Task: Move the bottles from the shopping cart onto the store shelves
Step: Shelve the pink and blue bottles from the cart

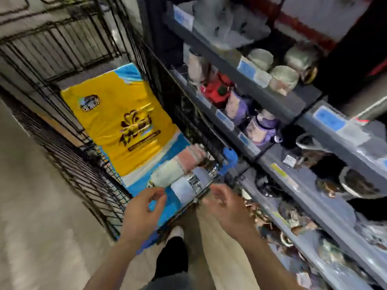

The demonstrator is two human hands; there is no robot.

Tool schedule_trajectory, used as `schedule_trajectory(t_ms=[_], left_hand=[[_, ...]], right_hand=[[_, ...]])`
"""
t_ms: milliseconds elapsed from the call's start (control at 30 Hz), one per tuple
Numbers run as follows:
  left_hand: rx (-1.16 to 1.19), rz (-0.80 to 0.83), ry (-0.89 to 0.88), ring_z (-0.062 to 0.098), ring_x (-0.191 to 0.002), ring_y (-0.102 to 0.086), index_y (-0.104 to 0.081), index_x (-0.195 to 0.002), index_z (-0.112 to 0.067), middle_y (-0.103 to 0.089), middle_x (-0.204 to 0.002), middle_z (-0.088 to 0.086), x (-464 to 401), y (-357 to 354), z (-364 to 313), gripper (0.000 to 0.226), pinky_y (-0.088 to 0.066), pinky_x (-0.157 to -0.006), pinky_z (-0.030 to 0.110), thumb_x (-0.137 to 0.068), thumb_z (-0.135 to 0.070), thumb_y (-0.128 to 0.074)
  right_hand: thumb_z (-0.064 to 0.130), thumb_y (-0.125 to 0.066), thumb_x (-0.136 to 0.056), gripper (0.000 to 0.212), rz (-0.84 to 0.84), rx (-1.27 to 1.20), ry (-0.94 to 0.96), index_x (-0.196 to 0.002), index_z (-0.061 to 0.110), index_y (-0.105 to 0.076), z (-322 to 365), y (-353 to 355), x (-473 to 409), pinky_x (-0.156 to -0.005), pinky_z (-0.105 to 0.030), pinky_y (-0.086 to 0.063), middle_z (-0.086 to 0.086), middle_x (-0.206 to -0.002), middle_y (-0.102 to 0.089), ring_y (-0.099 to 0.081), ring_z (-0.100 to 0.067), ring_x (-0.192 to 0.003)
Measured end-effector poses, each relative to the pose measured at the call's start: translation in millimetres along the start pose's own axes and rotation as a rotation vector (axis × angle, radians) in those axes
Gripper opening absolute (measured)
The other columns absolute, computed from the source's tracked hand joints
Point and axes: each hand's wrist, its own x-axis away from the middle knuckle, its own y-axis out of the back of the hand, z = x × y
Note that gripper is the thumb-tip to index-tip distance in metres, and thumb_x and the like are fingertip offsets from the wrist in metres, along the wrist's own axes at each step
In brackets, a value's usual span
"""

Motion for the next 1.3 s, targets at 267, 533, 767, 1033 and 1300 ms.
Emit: schedule_trajectory(t_ms=[267, 533, 767, 1033, 1300], left_hand=[[-0.147, 0.416, 0.039, 0.023, -0.117, -0.054, -0.047, -0.138, -0.018, -0.056, -0.129, 0.006, -146.0, -9.4, 20.8, 0.057, -0.043, -0.093, 0.033, -0.090, -0.040, -0.065], [-0.246, 0.542, 0.023, 0.026, -0.116, -0.053, -0.032, -0.142, -0.027, -0.053, -0.128, 0.002, -177.8, -77.5, 45.2, 0.103, -0.049, -0.089, 0.047, -0.055, -0.078, -0.052], [-0.104, 0.548, 0.069, 0.021, -0.102, -0.057, -0.038, -0.134, -0.027, -0.059, -0.119, -0.003, -177.1, -65.7, 42.8, 0.085, -0.046, -0.081, 0.036, -0.062, -0.059, -0.070], [0.308, 0.282, 0.367, 0.024, -0.103, -0.056, -0.038, -0.138, -0.029, -0.056, -0.117, -0.003, -122.4, 5.4, 48.9, 0.104, -0.045, -0.080, 0.039, -0.046, -0.070, -0.067], [0.797, 0.127, 0.563, 0.029, -0.091, -0.068, -0.052, -0.123, -0.022, -0.066, -0.109, 0.010, -96.1, 32.6, 49.0, 0.091, -0.058, -0.070, 0.044, -0.043, -0.058, -0.076]], right_hand=[[0.048, -0.052, -0.080, 0.039, -0.135, 0.776, 0.009, -0.094, 0.018, -0.071, 19.2, -45.8, -85.3, -0.068, -0.042, -0.053, -0.004, -0.095, -0.066, -0.064, -0.031, -0.092], [0.040, -0.046, -0.076, 0.033, -0.153, 0.797, -0.029, -0.072, 0.015, -0.068, 14.5, -49.9, -84.5, -0.059, -0.036, -0.050, 0.001, -0.076, -0.065, -0.062, -0.025, -0.089], [0.038, -0.046, -0.075, 0.032, -0.167, 0.783, -0.026, -0.072, 0.017, -0.070, 20.1, -49.7, -83.2, -0.060, -0.035, -0.049, 0.004, -0.075, -0.065, -0.062, -0.023, -0.089], [0.038, -0.045, -0.076, 0.034, -0.150, 0.788, -0.007, -0.078, 0.016, -0.071, 17.8, -50.6, -82.1, -0.056, -0.035, -0.048, 0.001, -0.078, -0.066, -0.061, -0.025, -0.088], [0.038, -0.062, -0.084, 0.054, -0.068, 0.792, -0.185, -0.133, 0.021, -0.047, 53.7, -42.0, -73.4, -0.107, -0.056, -0.031, 0.000, -0.138, -0.044, -0.040, -0.028, -0.132]])
